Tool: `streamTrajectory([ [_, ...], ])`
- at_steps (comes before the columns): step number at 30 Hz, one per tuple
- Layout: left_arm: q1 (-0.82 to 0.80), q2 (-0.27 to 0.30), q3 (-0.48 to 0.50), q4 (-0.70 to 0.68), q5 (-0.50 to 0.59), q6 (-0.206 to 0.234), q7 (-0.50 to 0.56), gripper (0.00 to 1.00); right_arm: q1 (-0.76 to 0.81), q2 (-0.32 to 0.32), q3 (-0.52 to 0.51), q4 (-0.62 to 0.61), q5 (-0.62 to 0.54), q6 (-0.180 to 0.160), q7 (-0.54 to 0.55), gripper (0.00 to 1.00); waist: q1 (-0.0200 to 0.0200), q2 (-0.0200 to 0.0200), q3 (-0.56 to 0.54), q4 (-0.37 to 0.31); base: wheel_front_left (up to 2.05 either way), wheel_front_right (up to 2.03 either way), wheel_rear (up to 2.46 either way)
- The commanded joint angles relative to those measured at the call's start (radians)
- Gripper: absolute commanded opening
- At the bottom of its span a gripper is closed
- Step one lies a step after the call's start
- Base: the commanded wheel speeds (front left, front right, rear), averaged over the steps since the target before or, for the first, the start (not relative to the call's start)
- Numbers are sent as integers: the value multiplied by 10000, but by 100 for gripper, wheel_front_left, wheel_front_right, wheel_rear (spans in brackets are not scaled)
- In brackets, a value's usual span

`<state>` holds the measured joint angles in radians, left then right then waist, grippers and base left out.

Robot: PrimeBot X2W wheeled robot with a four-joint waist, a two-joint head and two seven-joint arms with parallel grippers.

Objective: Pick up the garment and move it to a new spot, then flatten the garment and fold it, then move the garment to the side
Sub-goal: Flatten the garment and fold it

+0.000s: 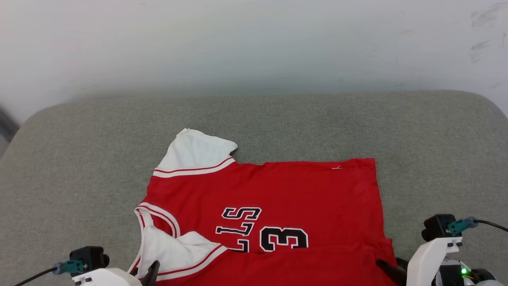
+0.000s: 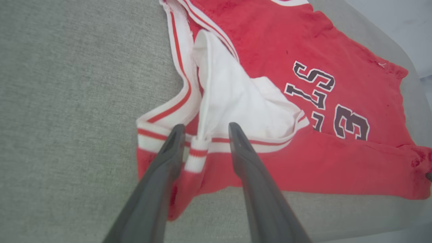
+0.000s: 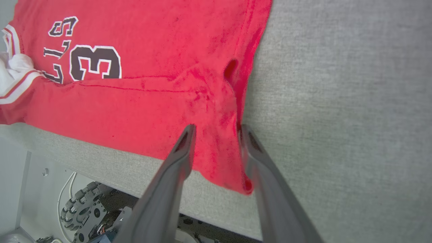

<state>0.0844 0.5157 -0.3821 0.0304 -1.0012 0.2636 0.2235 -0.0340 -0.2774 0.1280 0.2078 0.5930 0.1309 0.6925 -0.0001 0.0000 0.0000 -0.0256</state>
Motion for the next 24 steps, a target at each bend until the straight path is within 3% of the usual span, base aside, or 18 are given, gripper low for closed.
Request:
streamTrajectory([
  [1,-182,-24,47,21,28,-22,-81,100,98,11,28,-51,-37,-6,-104,100,1,0,16,-27,0,0,0],
  [11,-1139,86,569,166,649,-205,-1364,100,-97,58,-88,-1053,-1485,-4,-4184,100,1,0,8,-619,0,0,0],
  [17,-2493,286,902,-60,1091,-220,-1840,100,-687,410,-327,-1842,-2157,-4,-5575,100,1,0,756,-1109,0,0,0],
  [24,-4925,822,1050,267,1450,-510,-1315,100,-1581,856,-440,-2922,-2499,-6,-6511,100,1,0,2482,-1713,0,0,0],
])
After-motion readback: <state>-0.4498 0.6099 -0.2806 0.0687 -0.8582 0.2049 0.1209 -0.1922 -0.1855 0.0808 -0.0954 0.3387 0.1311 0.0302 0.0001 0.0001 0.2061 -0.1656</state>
